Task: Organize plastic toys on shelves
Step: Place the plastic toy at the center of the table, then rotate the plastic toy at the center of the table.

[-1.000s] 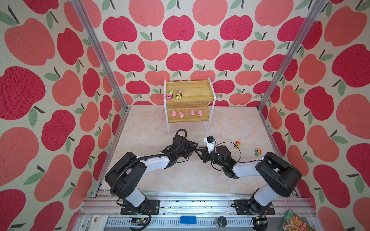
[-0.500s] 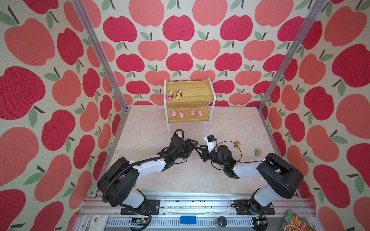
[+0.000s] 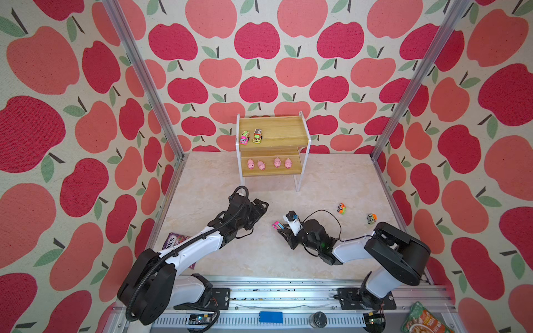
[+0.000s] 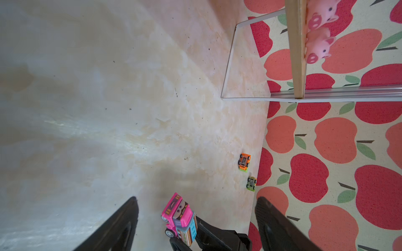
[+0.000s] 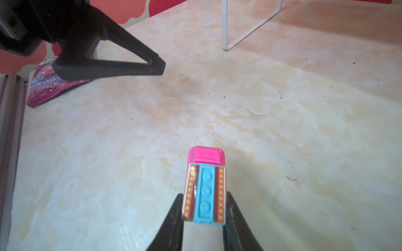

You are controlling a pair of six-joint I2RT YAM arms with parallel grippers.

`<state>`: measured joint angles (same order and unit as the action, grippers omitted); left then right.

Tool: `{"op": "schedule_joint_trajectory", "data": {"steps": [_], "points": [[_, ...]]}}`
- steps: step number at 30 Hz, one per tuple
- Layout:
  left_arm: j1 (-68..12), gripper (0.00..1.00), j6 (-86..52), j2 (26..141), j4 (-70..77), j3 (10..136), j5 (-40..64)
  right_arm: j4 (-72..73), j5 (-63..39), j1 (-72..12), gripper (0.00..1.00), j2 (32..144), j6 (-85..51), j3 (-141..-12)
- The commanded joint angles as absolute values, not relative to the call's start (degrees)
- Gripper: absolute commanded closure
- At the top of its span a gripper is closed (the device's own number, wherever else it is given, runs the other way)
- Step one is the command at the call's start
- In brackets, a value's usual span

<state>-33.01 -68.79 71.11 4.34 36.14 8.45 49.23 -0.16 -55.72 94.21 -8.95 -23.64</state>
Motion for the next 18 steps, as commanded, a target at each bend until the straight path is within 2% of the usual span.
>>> {"op": "schedule_joint_trajectory", "data": {"steps": [1, 7, 14, 18], "points": [[-32.0, 0.13, -65.7, 69.2, -2.2, 34.1, 7.1, 50.7, 2.5, -57.8, 0.81, 97.5, -3.8, -23.5], [-31.0, 0.13, -65.5, 66.3, -4.4, 31.7, 5.8, 49.8, 4.3, -61.4, 0.78, 100.4, 0.2, -25.9], [-29.5, 0.13, -65.4, 63.3, -5.2, 30.1, 5.8, 48.6, 6.5, -61.7, 0.59, 101.7, 1.0, -26.8], [-28.6, 0.13, -64.8, 61.8, -6.2, 29.7, 5.8, 47.3, 6.9, -61.4, 0.54, 102.0, 1.3, -27.3]]}}
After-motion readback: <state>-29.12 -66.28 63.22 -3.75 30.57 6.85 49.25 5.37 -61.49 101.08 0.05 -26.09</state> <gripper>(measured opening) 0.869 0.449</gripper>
